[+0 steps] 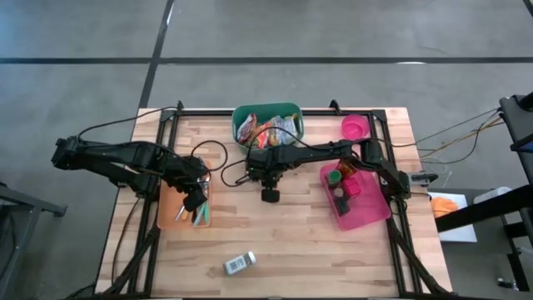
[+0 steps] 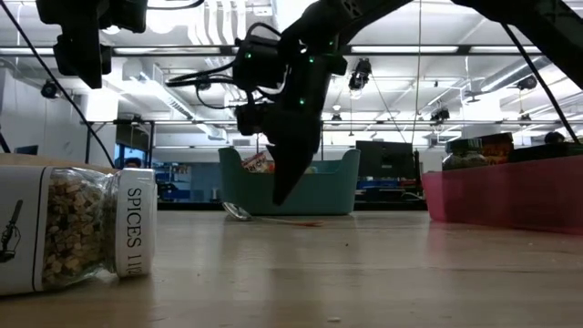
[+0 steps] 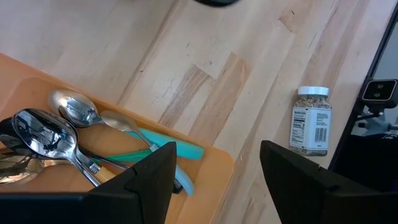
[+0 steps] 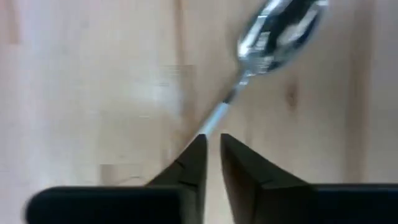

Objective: Pick & Place Food Item
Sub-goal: Put the orange spoon into the orange bin

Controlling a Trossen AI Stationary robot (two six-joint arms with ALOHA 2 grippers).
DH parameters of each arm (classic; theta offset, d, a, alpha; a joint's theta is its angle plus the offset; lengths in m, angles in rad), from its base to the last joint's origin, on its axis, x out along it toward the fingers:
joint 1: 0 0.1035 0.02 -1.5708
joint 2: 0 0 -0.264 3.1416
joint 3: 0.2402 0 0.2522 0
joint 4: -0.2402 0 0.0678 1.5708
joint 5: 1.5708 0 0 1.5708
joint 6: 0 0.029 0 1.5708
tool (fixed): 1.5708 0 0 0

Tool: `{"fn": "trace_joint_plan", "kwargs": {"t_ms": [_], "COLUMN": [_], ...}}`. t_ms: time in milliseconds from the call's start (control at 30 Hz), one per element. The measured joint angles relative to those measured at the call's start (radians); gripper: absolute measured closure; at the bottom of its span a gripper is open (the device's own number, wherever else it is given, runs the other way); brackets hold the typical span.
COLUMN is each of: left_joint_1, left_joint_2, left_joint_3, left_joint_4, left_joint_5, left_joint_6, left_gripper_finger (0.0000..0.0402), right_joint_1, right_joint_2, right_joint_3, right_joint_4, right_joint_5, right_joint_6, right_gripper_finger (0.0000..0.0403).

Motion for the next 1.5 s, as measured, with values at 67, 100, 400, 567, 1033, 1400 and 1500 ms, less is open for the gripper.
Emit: {"fn": "trace_joint_plan", "kwargs": {"t_ms": [67, 100, 400, 567, 1033, 1400, 1500], "left_joint_1": [0.0, 0.0, 0.0, 0.0, -0.002, -0.002, -0.002], "left_joint_2": [0.0, 0.0, 0.0, 0.0, 0.0, 0.0, 0.0], "left_joint_3": [0.0, 0.0, 0.0, 0.0, 0.0, 0.0, 0.0], "left_joint_4": [0.0, 0.0, 0.0, 0.0, 0.0, 0.0, 0.0], "left_joint_5": [0.001, 0.001, 0.005, 0.023, 0.03, 0.03, 0.03], "left_joint_6": [0.0, 0.0, 0.002, 0.003, 0.003, 0.003, 0.002], "left_gripper_finger": [0.0166, 0.0166, 0.0166, 0.0166, 0.0166, 0.0166, 0.0166], "right_joint_1": [0.002, 0.003, 0.015, 0.019, 0.023, 0.024, 0.024], "right_joint_2": [0.0, 0.0, 0.011, 0.024, 0.08, 0.082, 0.082], "right_joint_3": [0.0, 0.0, 0.002, 0.002, 0.0, -0.002, -0.002], "right_joint_4": [0.002, 0.009, 0.137, 0.145, 0.146, 0.139, 0.138], "right_joint_5": [-0.02, -0.027, 0.071, 0.13, 0.119, 0.159, 0.157], "right_joint_6": [0.018, 0.033, 0.175, 0.165, 0.232, 0.253, 0.257], "right_gripper_finger": [0.0342, 0.0327, 0.0231, 0.0228, 0.0249, 0.039, 0.0392]}}
